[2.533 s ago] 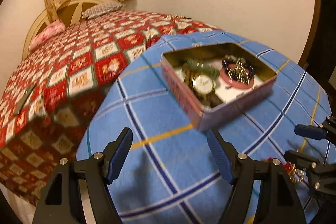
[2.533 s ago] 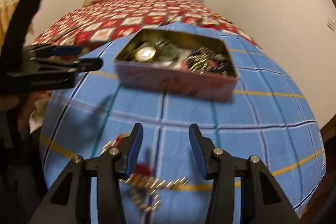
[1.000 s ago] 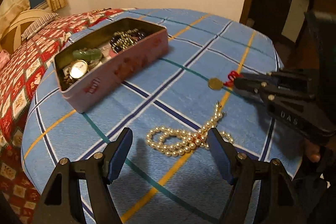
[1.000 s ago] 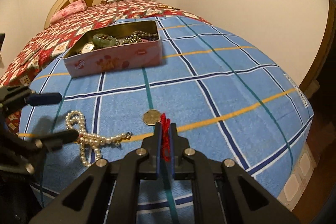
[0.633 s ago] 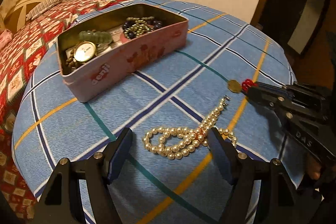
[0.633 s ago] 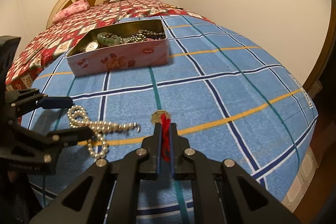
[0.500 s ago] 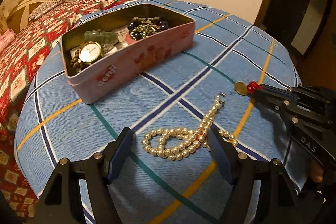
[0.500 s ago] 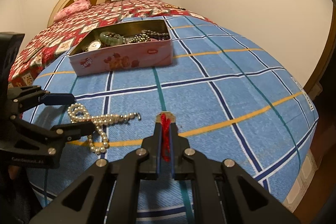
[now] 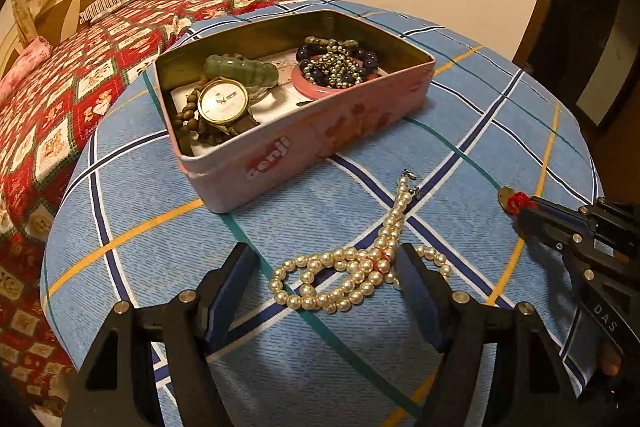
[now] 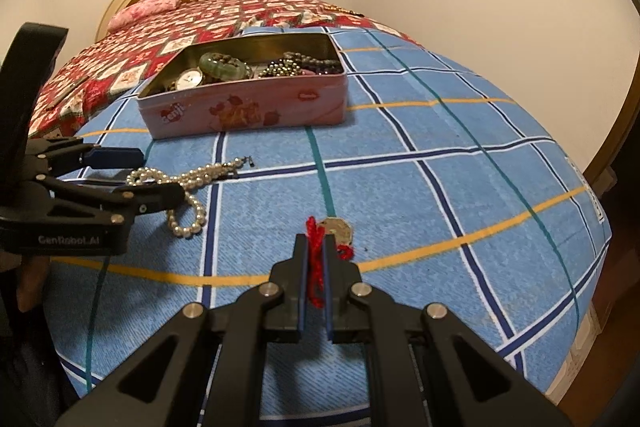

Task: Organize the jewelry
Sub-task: 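Grasp the red tassel pendant with the right tool while the left grasps the pearl necklace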

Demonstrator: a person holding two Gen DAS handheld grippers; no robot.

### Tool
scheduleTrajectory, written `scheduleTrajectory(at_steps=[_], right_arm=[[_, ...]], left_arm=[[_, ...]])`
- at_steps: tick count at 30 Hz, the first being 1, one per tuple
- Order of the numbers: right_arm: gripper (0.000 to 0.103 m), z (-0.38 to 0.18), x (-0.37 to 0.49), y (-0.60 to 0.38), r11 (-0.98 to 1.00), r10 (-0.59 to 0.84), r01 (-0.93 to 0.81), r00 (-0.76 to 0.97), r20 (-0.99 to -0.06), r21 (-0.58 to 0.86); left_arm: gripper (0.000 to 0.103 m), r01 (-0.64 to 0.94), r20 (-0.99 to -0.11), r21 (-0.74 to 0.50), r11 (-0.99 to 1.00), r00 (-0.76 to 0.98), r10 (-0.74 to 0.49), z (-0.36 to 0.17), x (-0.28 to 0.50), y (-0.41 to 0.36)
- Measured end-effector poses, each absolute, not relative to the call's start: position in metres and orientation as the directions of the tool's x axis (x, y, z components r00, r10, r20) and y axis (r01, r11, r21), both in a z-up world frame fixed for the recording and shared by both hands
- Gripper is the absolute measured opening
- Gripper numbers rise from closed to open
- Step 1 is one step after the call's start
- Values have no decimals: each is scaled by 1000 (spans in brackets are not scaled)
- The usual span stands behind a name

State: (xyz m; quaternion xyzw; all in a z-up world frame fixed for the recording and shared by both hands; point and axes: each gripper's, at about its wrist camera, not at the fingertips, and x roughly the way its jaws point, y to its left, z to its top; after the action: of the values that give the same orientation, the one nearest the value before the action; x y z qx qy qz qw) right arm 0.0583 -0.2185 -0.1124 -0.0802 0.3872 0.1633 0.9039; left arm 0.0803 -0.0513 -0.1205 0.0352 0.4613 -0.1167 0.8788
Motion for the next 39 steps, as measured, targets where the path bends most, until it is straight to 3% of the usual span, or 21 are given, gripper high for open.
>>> scheduleTrajectory(at_steps=[2, 10, 11, 12, 24, 30, 31, 33, 34, 39], right_arm=[[8, -112, 59, -217, 933, 234, -359, 648, -725, -20], [8, -109, 59, -212, 928, 246, -371, 653, -717, -19], [8, -108, 59, -212, 927, 250, -374, 655, -713, -18], [8, -107, 59, -210, 926, 253, -376, 657, -710, -18], [8, -98, 60, -205, 923, 271, -385, 671, -690, -12], [8, -97, 60, -202, 921, 276, -390, 669, -690, -10], [8, -98, 60, -202, 920, 276, -391, 668, -691, -10], [8, -98, 60, -202, 920, 276, -391, 667, -692, -10], [8, -99, 60, -202, 920, 277, -391, 667, -692, -9], [8, -100, 60, -203, 922, 275, -387, 665, -695, -5]], left_arm=[[54, 252, -814, -52, 966, 551, -187, -119, 79, -52], [35, 284, -799, -55, 957, 563, -213, -114, 74, -54], [12, 294, -790, -52, 954, 573, -220, -110, 72, -55], [6, 302, -783, -57, 952, 578, -230, -107, 71, -55], [5, 305, -770, -88, 948, 583, -259, -99, 67, -47], [10, 305, -765, -139, 942, 571, -298, -99, 69, -43], [15, 302, -769, -131, 944, 570, -289, -101, 70, -44], [57, 294, -774, -108, 950, 574, -266, -103, 69, -47], [64, 288, -770, -96, 953, 585, -254, -103, 69, -48], [67, 303, -780, -66, 951, 578, -239, -107, 72, -55]])
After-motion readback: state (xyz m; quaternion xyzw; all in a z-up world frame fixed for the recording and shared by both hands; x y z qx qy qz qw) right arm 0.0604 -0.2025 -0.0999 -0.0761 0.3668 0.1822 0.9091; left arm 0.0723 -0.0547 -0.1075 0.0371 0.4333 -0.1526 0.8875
